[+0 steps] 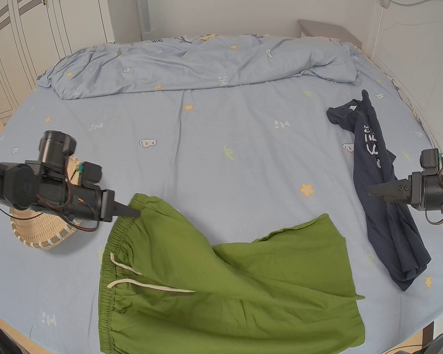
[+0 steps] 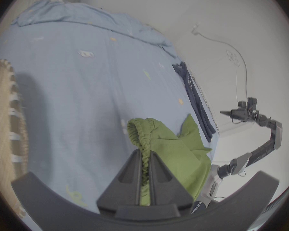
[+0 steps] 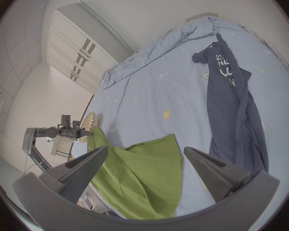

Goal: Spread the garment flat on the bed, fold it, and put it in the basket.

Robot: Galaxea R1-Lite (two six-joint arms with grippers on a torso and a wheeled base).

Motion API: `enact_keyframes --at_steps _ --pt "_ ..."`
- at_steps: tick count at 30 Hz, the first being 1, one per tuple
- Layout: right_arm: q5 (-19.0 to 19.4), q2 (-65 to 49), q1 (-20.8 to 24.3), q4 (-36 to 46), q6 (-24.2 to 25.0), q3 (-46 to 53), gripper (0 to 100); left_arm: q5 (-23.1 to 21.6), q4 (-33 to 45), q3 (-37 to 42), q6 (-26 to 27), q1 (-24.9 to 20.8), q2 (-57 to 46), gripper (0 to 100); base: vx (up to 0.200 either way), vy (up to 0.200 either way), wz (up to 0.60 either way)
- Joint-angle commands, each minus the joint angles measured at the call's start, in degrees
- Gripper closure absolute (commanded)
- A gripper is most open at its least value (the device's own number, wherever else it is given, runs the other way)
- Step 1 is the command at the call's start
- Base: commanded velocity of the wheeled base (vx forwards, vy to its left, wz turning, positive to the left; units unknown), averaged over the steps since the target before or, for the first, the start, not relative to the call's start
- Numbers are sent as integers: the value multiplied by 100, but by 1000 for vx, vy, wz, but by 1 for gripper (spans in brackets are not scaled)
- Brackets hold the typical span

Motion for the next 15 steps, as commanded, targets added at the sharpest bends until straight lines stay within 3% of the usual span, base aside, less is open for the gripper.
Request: enact_keyframes --at_steps 1,5,15 --pt "18 239 -13 -5 -10 0 0 -161 -14 90 -76 703 -632 100 0 0 0" --pt "27 494 -22 -5 -27 26 0 -161 -5 151 -76 844 -579 100 0 0 0" --pt "45 907 -57 13 -89 299 0 -161 -14 389 -50 686 -491 100 0 0 0"
